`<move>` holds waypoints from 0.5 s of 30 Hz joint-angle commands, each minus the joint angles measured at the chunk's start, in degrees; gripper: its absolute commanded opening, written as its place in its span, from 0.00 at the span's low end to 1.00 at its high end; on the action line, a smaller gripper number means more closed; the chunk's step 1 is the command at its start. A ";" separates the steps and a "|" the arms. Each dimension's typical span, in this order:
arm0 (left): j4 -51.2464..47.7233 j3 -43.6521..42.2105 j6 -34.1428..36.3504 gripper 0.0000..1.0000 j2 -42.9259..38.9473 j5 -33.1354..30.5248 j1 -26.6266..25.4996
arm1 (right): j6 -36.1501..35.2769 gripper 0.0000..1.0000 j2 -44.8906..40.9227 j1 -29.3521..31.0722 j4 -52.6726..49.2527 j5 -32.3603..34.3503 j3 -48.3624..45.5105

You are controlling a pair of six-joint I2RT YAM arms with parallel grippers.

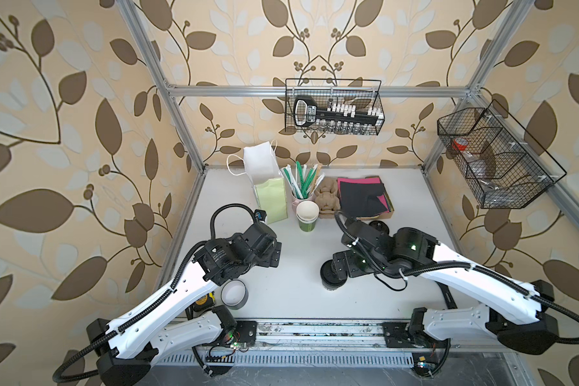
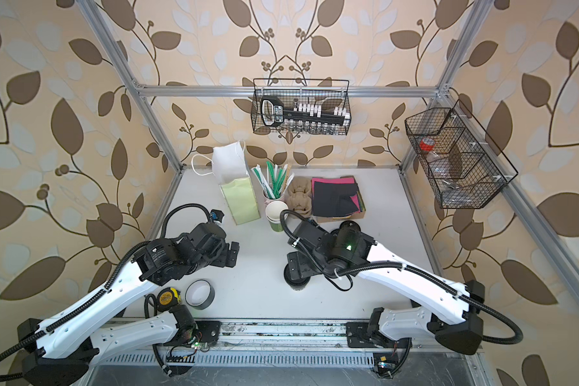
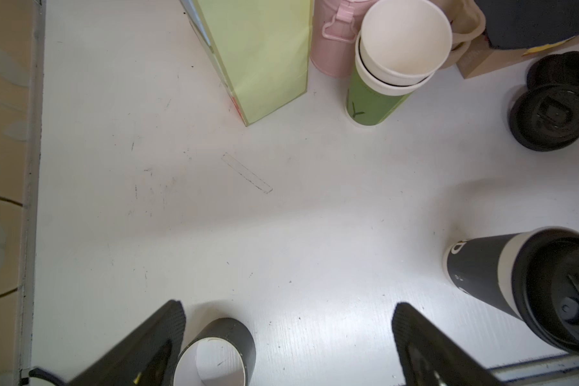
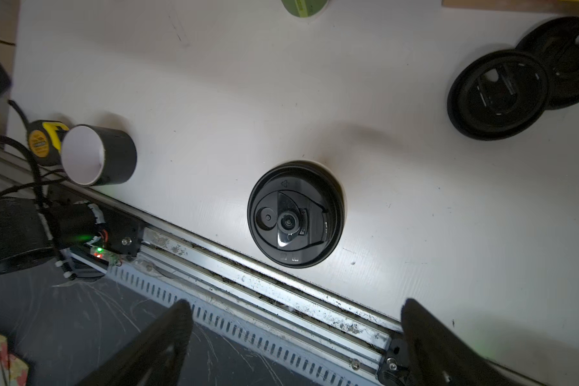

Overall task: Pack the takeout coffee
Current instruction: 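Open and withdraw the left gripper while the right gripper moves above the cup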

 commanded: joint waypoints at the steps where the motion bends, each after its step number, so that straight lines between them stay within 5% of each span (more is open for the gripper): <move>1: 1.66 -1.04 0.90 0.99 -2.38 -3.43 1.42 | 0.54 0.90 2.06 1.48 -2.98 1.92 0.99; 15: 1.97 -2.13 1.25 0.99 -3.10 -3.91 1.84 | 1.23 0.91 10.35 4.22 4.83 5.32 -0.66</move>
